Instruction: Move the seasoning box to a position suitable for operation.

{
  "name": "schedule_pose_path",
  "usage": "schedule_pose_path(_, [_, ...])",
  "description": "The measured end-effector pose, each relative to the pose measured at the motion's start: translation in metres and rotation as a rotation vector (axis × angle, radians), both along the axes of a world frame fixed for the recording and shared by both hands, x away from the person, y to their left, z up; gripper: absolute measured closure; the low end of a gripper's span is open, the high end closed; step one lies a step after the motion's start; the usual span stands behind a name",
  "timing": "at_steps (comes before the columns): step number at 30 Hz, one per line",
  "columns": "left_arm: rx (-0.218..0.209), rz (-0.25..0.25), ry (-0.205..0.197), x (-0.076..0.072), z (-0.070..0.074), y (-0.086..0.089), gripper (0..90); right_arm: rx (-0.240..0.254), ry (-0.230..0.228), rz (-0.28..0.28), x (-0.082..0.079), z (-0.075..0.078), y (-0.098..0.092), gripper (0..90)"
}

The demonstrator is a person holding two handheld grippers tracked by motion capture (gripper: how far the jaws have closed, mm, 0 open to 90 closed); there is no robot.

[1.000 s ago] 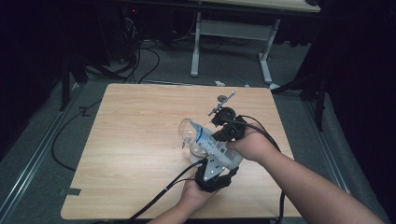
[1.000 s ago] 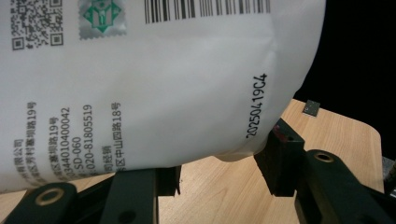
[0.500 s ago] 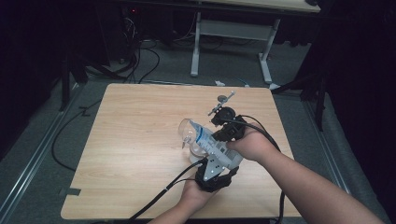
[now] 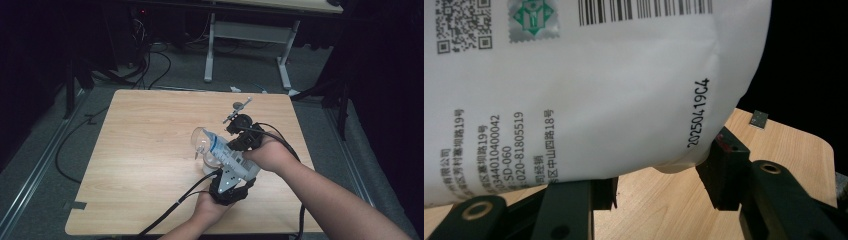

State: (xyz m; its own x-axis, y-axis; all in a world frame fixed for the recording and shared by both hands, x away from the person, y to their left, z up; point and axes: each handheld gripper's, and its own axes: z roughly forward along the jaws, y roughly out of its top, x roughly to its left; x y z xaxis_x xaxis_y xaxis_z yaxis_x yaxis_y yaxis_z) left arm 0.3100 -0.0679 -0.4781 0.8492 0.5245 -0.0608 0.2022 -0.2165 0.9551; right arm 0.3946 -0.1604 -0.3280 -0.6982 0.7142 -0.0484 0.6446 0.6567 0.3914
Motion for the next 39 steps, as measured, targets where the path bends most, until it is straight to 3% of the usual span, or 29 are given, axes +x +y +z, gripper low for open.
schedule_pose_path(39, [-0.014,-0.002,-0.002,0.0002,0.0039,-0.0016,55.9,0.004,-0.01,0.0,-0.0015,0.0029,0.0003,89.7])
